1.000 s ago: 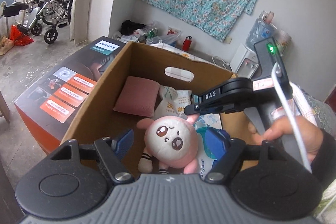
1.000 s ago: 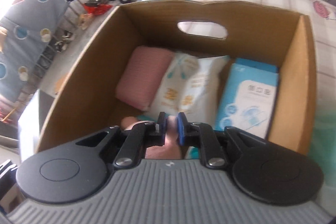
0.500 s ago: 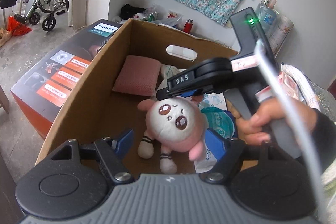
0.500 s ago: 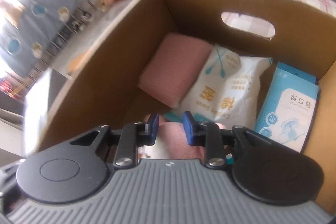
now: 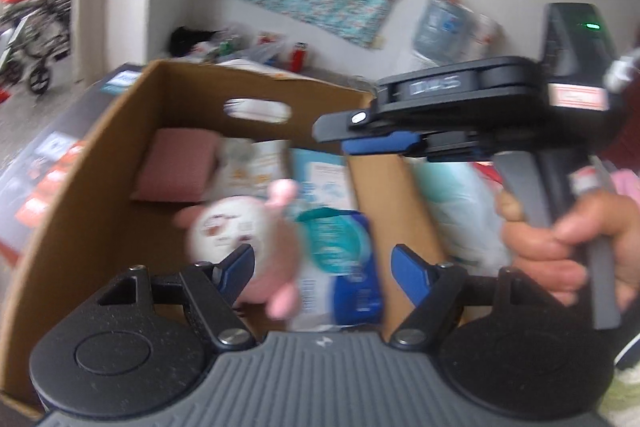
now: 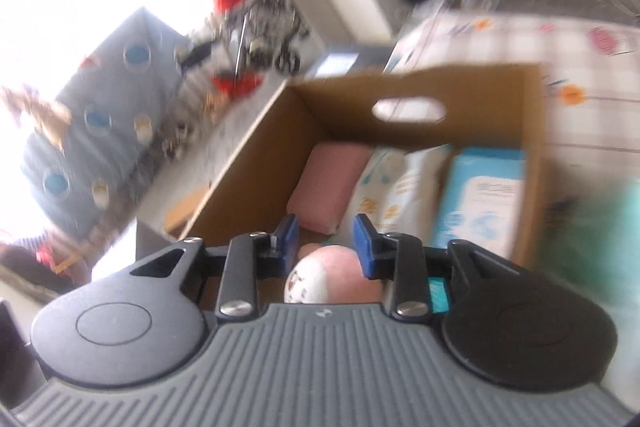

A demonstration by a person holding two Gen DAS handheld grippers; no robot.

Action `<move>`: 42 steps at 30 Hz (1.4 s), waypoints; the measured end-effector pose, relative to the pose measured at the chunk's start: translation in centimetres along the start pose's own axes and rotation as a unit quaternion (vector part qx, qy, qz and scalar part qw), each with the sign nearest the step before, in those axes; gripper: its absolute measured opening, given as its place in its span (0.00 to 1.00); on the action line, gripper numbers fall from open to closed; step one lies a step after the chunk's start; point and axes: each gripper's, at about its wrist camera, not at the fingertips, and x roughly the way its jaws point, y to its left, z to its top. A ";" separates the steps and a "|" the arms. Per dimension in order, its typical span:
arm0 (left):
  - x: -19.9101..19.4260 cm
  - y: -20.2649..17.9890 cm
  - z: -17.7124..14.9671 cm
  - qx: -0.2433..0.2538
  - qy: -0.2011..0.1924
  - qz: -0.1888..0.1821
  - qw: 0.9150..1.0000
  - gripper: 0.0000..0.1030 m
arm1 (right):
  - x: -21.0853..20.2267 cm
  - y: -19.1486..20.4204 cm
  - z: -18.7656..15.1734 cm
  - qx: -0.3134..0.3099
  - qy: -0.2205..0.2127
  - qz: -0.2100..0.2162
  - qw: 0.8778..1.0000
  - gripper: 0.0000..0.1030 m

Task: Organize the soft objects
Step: 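Carry the pink plush toy with the right tool into the cardboard box and release, then reach the left tool to the blue towel on the bed and grasp it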

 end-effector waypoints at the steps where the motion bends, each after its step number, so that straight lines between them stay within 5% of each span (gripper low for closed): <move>1: 0.3 -0.9 0.0 0.007 0.001 -0.010 1.000 0.74 | -1.7 -0.8 -0.3 0.007 -0.013 -0.005 1.000 0.31; 8: 3.0 -8.8 0.1 0.070 0.000 -0.087 0.994 0.74 | -14.9 -7.9 -3.4 0.084 -0.119 -0.088 0.985 0.36; 15: 7.5 -14.9 2.6 0.125 0.037 -0.114 0.985 0.74 | -22.9 -16.2 -11.1 0.213 -0.209 -0.192 0.935 0.46; 24: 17.4 -23.6 7.0 0.137 0.162 -0.138 0.967 0.74 | -21.1 -24.8 -17.7 0.361 -0.235 -0.218 0.876 0.46; 28: 22.3 -27.5 6.8 0.155 0.217 -0.151 0.952 0.72 | -20.2 -27.1 -18.2 0.394 -0.236 -0.226 0.859 0.46; 36: 31.4 -29.7 5.0 0.092 0.321 -0.149 0.931 0.56 | -18.0 -30.2 -17.9 0.427 -0.229 -0.230 0.844 0.46; 42: 32.4 -29.8 3.5 0.117 0.338 -0.151 0.922 0.51 | -17.8 -30.9 -17.5 0.446 -0.220 -0.206 0.843 0.46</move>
